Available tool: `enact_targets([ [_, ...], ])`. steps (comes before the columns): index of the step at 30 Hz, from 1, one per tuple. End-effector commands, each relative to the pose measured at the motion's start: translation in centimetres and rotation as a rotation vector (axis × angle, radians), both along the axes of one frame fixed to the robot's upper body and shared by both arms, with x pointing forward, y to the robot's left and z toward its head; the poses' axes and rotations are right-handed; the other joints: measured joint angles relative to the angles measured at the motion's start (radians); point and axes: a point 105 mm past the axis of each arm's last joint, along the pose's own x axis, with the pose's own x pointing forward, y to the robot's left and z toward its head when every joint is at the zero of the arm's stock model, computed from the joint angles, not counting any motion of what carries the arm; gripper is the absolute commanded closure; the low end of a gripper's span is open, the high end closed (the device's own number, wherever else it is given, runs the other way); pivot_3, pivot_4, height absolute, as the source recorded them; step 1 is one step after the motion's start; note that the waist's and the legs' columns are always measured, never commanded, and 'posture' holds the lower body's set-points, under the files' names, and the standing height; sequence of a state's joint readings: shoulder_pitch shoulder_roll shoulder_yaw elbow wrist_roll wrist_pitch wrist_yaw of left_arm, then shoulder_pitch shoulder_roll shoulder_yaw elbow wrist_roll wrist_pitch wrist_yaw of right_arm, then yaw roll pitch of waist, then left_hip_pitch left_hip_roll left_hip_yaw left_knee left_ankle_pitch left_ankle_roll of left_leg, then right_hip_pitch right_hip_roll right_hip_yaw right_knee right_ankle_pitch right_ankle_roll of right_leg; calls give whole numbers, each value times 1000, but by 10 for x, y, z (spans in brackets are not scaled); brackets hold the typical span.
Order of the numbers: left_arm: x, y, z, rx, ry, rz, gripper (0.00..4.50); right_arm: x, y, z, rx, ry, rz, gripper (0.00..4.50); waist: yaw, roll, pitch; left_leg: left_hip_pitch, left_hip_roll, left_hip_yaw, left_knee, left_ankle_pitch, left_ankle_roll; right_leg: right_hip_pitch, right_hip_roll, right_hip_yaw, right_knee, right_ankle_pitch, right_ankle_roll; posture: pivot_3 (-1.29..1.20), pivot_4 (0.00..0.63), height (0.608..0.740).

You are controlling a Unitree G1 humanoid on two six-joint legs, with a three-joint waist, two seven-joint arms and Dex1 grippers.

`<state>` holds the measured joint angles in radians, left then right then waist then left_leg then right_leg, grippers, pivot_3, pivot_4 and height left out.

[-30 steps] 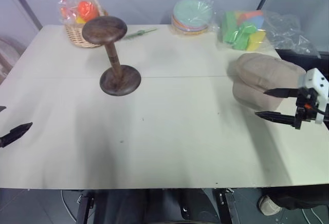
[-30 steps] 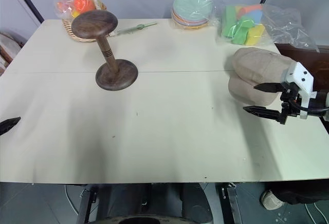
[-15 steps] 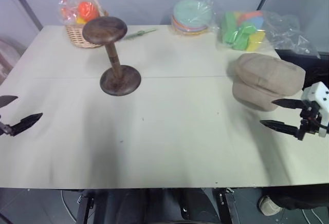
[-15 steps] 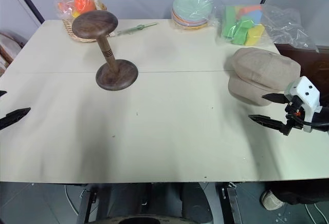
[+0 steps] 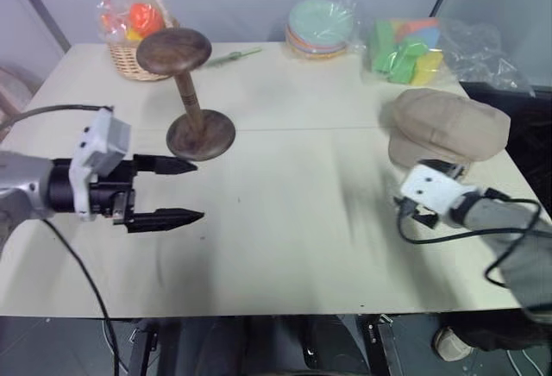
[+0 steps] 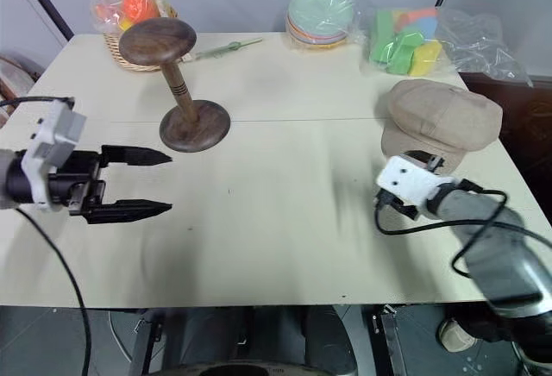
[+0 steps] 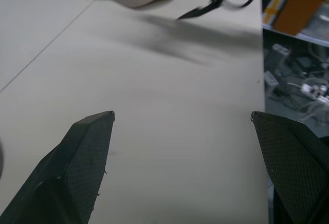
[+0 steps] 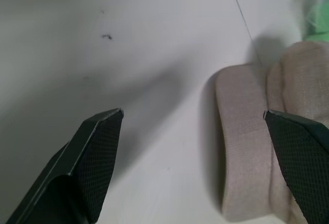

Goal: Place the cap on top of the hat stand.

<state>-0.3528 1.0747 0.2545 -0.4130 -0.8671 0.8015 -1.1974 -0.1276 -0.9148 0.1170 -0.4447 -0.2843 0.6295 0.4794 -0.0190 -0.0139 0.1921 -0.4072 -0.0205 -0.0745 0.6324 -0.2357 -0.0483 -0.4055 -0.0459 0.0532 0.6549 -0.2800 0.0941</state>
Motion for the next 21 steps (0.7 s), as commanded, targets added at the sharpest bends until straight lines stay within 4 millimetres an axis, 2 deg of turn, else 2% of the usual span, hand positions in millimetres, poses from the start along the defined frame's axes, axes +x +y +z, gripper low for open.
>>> enact_targets([
  [1, 6, -9, 7, -18, -14, -39, 35, 16, -11, 3, -106, -140, -106, 0, 0, -1, 0, 0, 0, 0, 0, 0, 0, 0, 0, 0, 0, 0, 0, 0, 150, 740],
  [6, 11, -15, 13, -31, -35, -59, 35, 38, -37, -7, -190, -214, -240, 0, -1, -1, 0, 0, 0, 0, 0, 0, 0, 0, 0, 0, 1, 0, 0, 0, 150, 740],
  [13, 13, -19, 20, -52, -46, -60, 35, 51, -63, -31, -212, -182, -304, 0, -1, -4, -2, 1, 0, -1, 1, 0, 0, 2, 0, -1, 1, 1, 1, 0, 150, 740],
  [21, 16, -19, 26, -64, -68, -44, 35, 70, -81, -40, -206, -177, -339, 0, 1, -7, -3, 12, 0, -2, 4, 0, 0, 16, 0, -1, 0, 1, 1, 0, 150, 740],
])
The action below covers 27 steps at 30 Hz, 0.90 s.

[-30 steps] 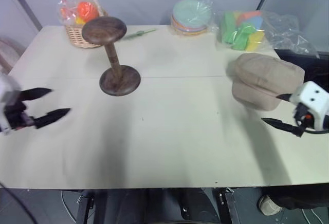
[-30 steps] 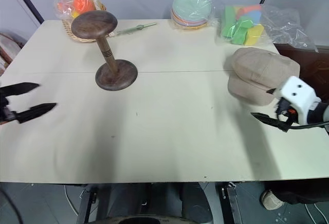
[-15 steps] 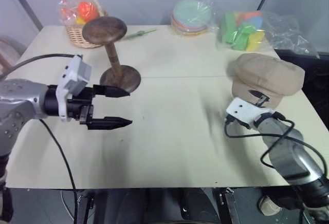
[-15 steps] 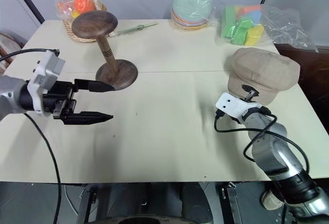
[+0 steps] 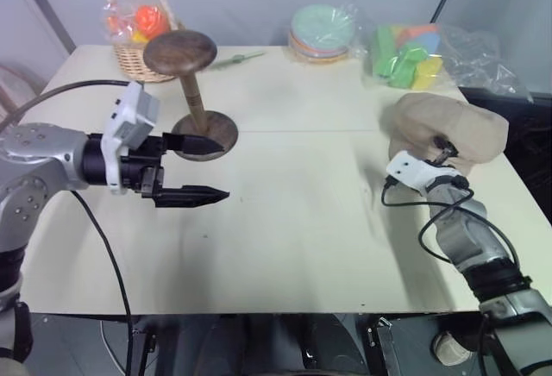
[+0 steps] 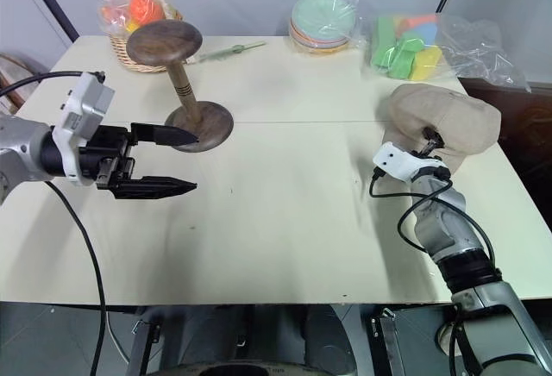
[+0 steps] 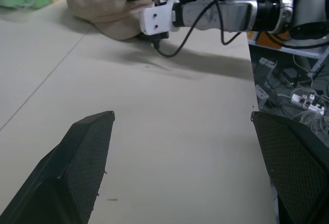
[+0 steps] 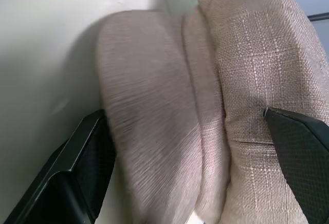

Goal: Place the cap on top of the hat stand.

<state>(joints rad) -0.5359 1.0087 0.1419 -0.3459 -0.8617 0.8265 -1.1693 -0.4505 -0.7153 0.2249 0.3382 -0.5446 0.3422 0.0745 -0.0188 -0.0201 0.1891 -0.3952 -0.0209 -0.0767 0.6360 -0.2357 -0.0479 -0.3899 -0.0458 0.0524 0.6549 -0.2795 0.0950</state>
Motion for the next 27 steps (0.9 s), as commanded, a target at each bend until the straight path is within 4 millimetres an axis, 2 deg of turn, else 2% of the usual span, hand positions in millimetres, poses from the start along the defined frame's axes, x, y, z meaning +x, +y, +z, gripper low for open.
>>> enact_targets([
  [1, -1, -1, 13, -17, -44, 0, 35, -3, -23, -17, 21, 50, -71, 0, 1, -1, 0, 1, 0, 0, 0, 0, 0, 1, 0, 0, 0, 0, 0, 0, 150, 740],
  [2, -1, -1, 13, -18, -45, 1, 35, -3, -24, -18, 27, 52, -70, 0, 1, -1, 0, 2, 0, 0, 0, 0, 0, 2, 0, 0, 0, 0, 0, 0, 150, 740],
  [5, -1, -1, 14, -16, -48, 5, 0, -4, -24, -22, 51, 63, -55, 944, 2, -1, 0, 2, 0, -1, -1, 0, 0, 2, 0, 0, 0, 0, 0, 0, 150, 740],
  [8, -1, -1, 14, -18, -47, 9, 0, -5, -22, -22, 57, 64, -45, 2417, 2, -1, 0, 2, 0, -1, -1, 0, 0, 2, 0, 0, 0, 0, 0, 0, 150, 740],
  [10, 0, -1, 14, -20, -46, 13, 0, -6, -19, -21, 63, 62, -37, 3575, 0, -1, 0, 2, 0, -1, -2, 0, 0, 1, 0, 0, 0, 0, 0, 0, 150, 740],
  [12, 0, -1, 15, -22, -47, 15, 0, -6, -16, -21, 68, 64, -30, 4464, -2, -1, -1, 2, 0, -1, -3, 0, 0, 1, 0, 0, 0, 0, 0, 0, 150, 740],
  [17, 2, 1, 16, -37, -52, 40, 0, -3, -10, -8, 58, 23, -15, 4464, -3, -1, -1, 3, 0, -1, -4, 0, 0, 1, 1, 0, 0, 0, 0, 0, 150, 740],
  [19, 4, 6, 21, -63, -64, 86, 0, 2, -1, 9, 45, -20, 27, 4464, -4, -1, -1, 3, 0, -1, -4, 0, 0, 0, 1, 0, 0, 0, 0, 0, 150, 740],
  [22, 6, 24, 33, -139, -85, 205, 0, 10, 21, 58, -5, -143, 133, 4464, -17, 0, 0, 2, 1, -1, -4, 0, 0, -1, 1, 0, 0, 0, 0, 0, 150, 740],
  [23, 6, 38, 37, -179, -93, 287, 0, 14, 37, 86, -23, -213, 204, 4464, -26, 1, 1, 2, 1, -1, -5, 0, 0, -1, 1, 0, 0, 0, 0, 0, 150, 740],
  [24, 5, 49, 40, -205, -99, 345, 0, 16, 48, 105, -35, -258, 252, 4464, -38, 4, 2, 2, 1, -2, -5, 0, 0, -2, 0, 0, 1, 0, 0, 0, 150, 740],
  [25, 2, 67, 40, -228, -111, 442, 0, 18, 70, 132, -54, -324, 337, 4464, -46, 5, 3, 2, 1, -1, -6, 0, 0, -4, 1, 3, 2, 0, 1, 0, 150, 740],
  [27, -5, 92, 38, -243, -133, 581, 0, 18, 105, 166, -68, -411, 468, 4464, -68, 5, 4, 2, 2, 1, -7, 0, 0, -8, 1, 6, 6, 0, 1, 0, 150, 740],
])
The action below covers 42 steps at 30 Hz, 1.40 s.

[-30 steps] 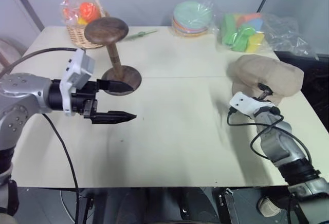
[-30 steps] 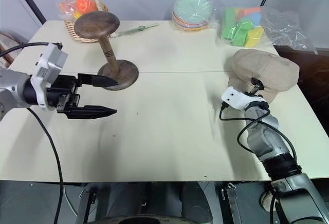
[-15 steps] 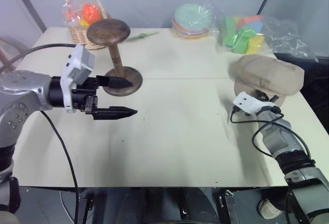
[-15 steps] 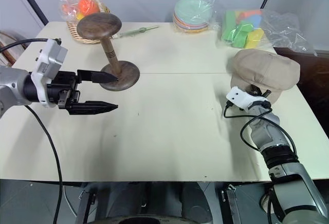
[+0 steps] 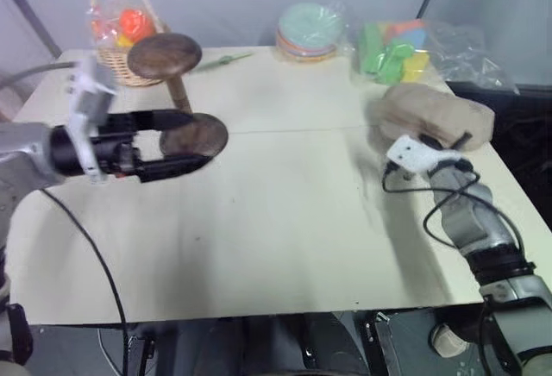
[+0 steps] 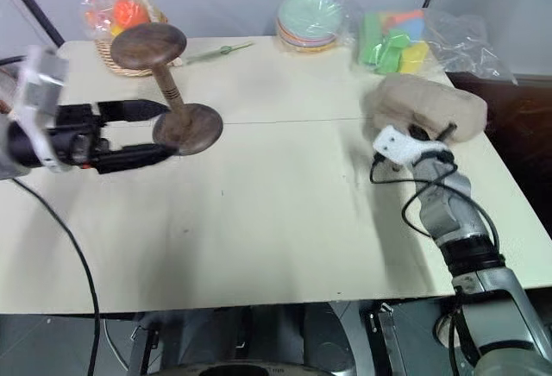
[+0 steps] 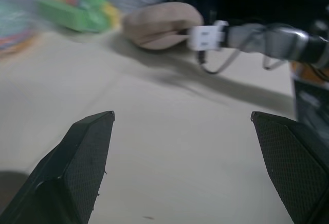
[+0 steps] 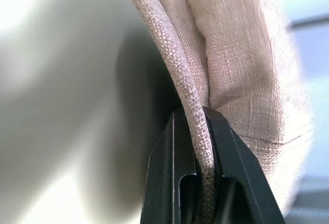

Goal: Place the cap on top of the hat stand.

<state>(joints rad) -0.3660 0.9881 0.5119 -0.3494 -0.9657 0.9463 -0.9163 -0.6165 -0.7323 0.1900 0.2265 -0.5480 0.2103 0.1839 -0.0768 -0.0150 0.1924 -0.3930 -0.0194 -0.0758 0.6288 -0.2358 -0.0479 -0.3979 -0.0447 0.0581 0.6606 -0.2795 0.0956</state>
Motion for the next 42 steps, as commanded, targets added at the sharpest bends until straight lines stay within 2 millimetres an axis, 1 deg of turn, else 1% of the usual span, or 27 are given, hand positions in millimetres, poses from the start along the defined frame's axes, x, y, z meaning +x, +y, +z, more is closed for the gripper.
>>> enact_targets([
  [1, -14, 42, 13, -39, -77, 230, 0, -5, 67, 88, -54, -248, 258, 4464, -17, 0, 0, 0, 0, 1, -1, 0, 0, -2, 0, 2, 2, -1, 0, 0, 150, 740],
  [2, -17, 48, 13, -43, -82, 264, 0, -5, 78, 96, -53, -268, 298, 4464, -17, -1, 0, 0, 1, 0, -2, 0, 0, -3, 0, 1, 4, -3, -1, 0, 150, 740],
  [4, -24, 69, 17, -64, -106, 374, 0, -7, 121, 123, -43, -348, 436, 4464, -19, -3, 0, -1, 2, -4, -2, 0, 0, -3, 1, -3, 4, -4, -3, 0, 150, 740],
  [5, -29, 80, 20, -82, -119, 425, 0, -10, 145, 138, -33, -388, 512, 4464, -17, -3, 0, -1, 5, -4, -2, 0, 0, -3, 1, -3, 4, -4, -3, 0, 150, 740],
  [7, -34, 93, 24, -105, -135, 480, 0, -13, 174, 153, -18, -428, 600, 4464, -18, -3, 1, -1, 5, -4, -2, 0, 0, -3, 1, -3, 4, -4, -3, 0, 150, 740],
  [9, -44, 111, 29, -133, -155, 554, 0, -20, 216, 167, 8, -466, 733, 4464, -16, -3, 1, -1, 3, -4, -2, 0, -1, -3, 0, -4, 4, -4, -3, 0, 150, 740],
  [10, -49, 119, 31, -145, -165, 589, 0, -23, 237, 169, 11, -468, 794, 4464, -17, -3, 1, -1, 3, -4, -2, 0, -1, -3, 0, -4, 4, -4, -3, 0, 150, 740],
  [12, -57, 129, 34, -154, -178, 630, 0, -29, 271, 167, 15, -456, 896, 4464, -15, -6, 0, -2, 1, -5, -2, 1, -2, -3, -1, -4, 4, -4, -3, 0, 150, 740],
  [14, -62, 133, 35, -149, -187, 653, 0, -36, 299, 161, -6, -444, 982, 4464, -14, -8, -1, -2, 1, -6, -2, 1, -3, -3, -2, -5, 3, -4, -3, 0, 150, 740],
  [16, -65, 133, 36, -147, -193, 663, 0, -42, 317, 152, -14, -432, 1043, 4464, -8, -10, -1, -2, 0, -7, -3, 1, -3, -3, -3, -5, 3, -4, -3, 0, 150, 740],
  [17, -66, 134, 36, -146, -195, 665, 0, -44, 321, 149, -17, -427, 1058, 4464, -2, -11, -1, -2, 0, -7, -3, 1, -4, -3, -3, -6, 3, -4, -4, 0, 150, 740],
  [20, -68, 133, 35, -138, -193, 671, 0, -43, 330, 120, -45, -355, 1092, 4464, 12, -11, -1, -2, 0, -7, -3, 1, -4, -5, -4, -6, 3, -3, -4, 0, 150, 740],
  [25, -68, 131, 34, -129, -187, 665, 0, -37, 336, 74, -88, -242, 1096, 4464, 9, -12, -2, -2, -1, -8, -3, 2, -5, -4, -4, -6, 3, -3, -4, 0, 150, 740],
  [29, -63, 126, 32, -123, -173, 641, 0, -36, 337, 49, -126, -211, 1090, 4464, 5, -12, -2, -2, 0, -7, -8, 4, -8, -7, -3, -6, 4, -3, -4, 0, 150, 740],
  [32, -58, 122, 30, -117, -156, 616, 0, -35, 337, 40, -147, -206, 1082, 4464, 6, -12, -2, -2, 0, -8, -14, 6, -12, -9, -2, -6, 4, -3, -5, 0, 150, 740],
  [36, -50, 116, 26, -97, -136, 579, 0, -33, 337, 41, -160, -225, 1060, 4464, 6, -12, -2, -2, 1, -8, -14, 6, -12, -9, -1, -6, 4, -4, -5, 0, 150, 740],
  [38, -47, 113, 25, -90, -130, 562, 0, -32, 336, 41, -154, -227, 1059, 3796, 6, -12, -2, -2, 1, -8, -14, 6, -12, -9, -2, -6, 4, -4, -5, 0, 150, 740],
  [39, -45, 112, 24, -88, -128, 553, 0, -32, 336, 41, -147, -224, 1059, 3596, 6, -12, -2, -2, 1, -8, -14, 6, -12, -9, -2, -6, 4, -4, -5, 0, 150, 740],
  [42, -40, 105, 23, -81, -117, 516, 0, -34, 335, 37, -165, -223, 1063, 2156, 6, -12, -2, -2, 1, -8, -14, 6, -12, -9, -2, -6, 4, -4, -5, 0, 150, 740],
])
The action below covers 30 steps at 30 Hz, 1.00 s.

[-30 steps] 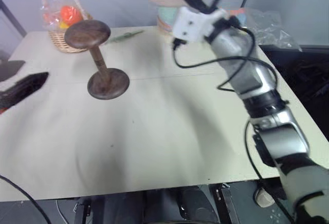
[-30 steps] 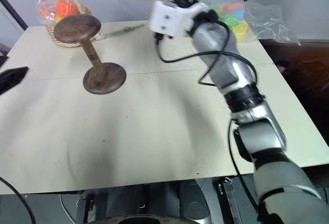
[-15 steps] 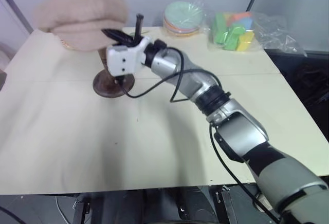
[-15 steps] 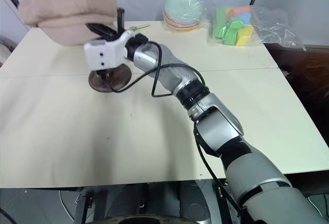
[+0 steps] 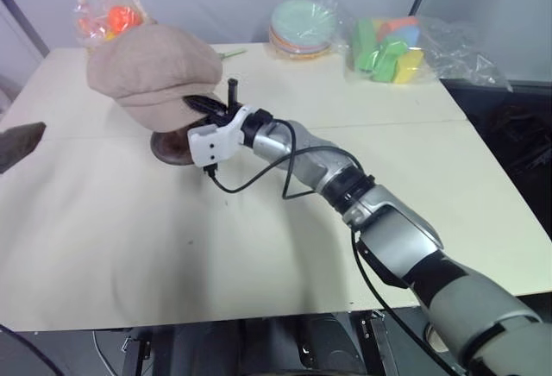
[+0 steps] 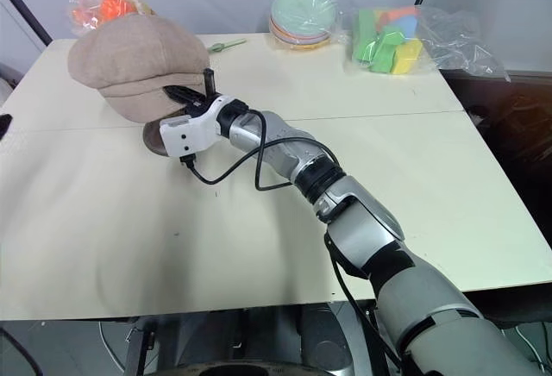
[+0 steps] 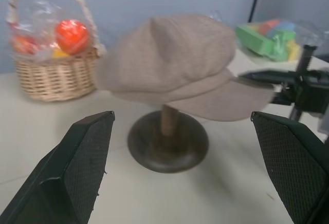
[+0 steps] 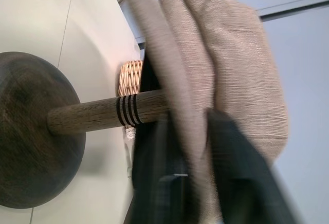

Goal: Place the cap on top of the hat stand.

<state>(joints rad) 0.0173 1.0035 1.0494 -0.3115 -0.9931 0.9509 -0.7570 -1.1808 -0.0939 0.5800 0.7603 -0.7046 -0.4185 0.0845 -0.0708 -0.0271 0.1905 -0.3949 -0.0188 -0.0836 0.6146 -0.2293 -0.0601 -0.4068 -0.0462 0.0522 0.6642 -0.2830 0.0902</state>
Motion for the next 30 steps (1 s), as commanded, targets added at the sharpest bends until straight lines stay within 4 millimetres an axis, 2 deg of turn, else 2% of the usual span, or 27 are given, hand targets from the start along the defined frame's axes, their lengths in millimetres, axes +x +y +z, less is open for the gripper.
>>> enact_targets([
  [1, 3, -10, 8, 43, -26, -43, 0, -8, 3, 7, 9, -44, 29, 1623, 1, 0, 0, 0, 0, 0, 0, 0, 0, 0, 0, 0, 0, 0, 0, 0, 150, 740],
  [3, 6, -15, 7, 53, -16, -69, 0, -9, 2, 2, -12, -53, 32, 658, 1, 0, 0, 0, 0, 0, 0, 0, 0, 0, 0, 0, 0, 0, 0, 0, 150, 740],
  [4, 7, -21, 6, 61, -10, -91, 0, -11, -1, -3, -24, -51, 35, 21, 1, 0, 0, 0, 0, 0, 0, 0, 0, 0, 0, 0, 0, 0, 0, 0, 150, 740],
  [8, 14, -47, -3, 142, 24, -180, 0, -20, -22, -24, -78, -6, 53, 21, 4, 0, 0, 0, 0, -1, 0, 0, 0, 1, 0, 0, -1, 0, 0, 0, 150, 740],
  [12, 23, -81, -29, 408, 69, -259, 0, -34, -63, -38, -107, 117, 63, 21, 7, 0, 0, 0, -1, 0, 0, 0, 0, 2, -1, 0, -1, 0, 0, 0, 150, 740],
  [15, 34, -98, -46, 606, 36, -265, 0, -40, -98, -37, -56, 329, 22, 21, 6, 0, 0, 1, -1, 0, 0, 0, 0, 3, 0, 0, -1, 0, 0, 0, 150, 740],
  [17, 41, -111, -59, 751, -12, -278, 0, -52, -124, -29, -18, 525, 23, 21, 4, 1, 1, 1, 0, 0, 0, 0, 0, 3, 1, 0, -1, 0, 0, 0, 150, 740],
  [20, 54, -123, -71, 948, -110, -245, 0, -69, -159, -5, 68, 818, 24, 21, 14, 4, 3, 1, 0, 0, 0, 0, 1, 3, 0, 0, -1, 0, 0, 0, 150, 740],
  [21, 62, -128, -71, 1000, -167, -208, 0, -76, -170, 10, 117, 922, 42, 21, 13, 4, 3, 1, 0, 1, 1, 0, 1, 4, 0, 0, -1, 0, 0, 0, 150, 740],
  [25, 91, -139, -59, 1123, -369, -22, 0, -103, -192, 56, 227, 1197, 138, 21, 28, 7, 4, 1, 0, 1, 1, 0, 2, 5, 1, 0, -1, 0, 0, 0, 150, 740],
  [27, 101, -143, -55, 1172, -445, 42, 0, -113, -197, 68, 236, 1267, 167, 21, 31, 7, 4, 1, -1, 2, 2, 0, 2, 5, 1, -1, -1, 0, 0, 0, 150, 740],
  [30, 119, -152, -66, 1278, -475, 69, 0, -115, -208, 86, 276, 1261, 148, 21, 32, 6, 4, 1, -1, 3, 2, -1, 3, 6, 0, -2, -3, 0, 0, 0, 150, 740],
])
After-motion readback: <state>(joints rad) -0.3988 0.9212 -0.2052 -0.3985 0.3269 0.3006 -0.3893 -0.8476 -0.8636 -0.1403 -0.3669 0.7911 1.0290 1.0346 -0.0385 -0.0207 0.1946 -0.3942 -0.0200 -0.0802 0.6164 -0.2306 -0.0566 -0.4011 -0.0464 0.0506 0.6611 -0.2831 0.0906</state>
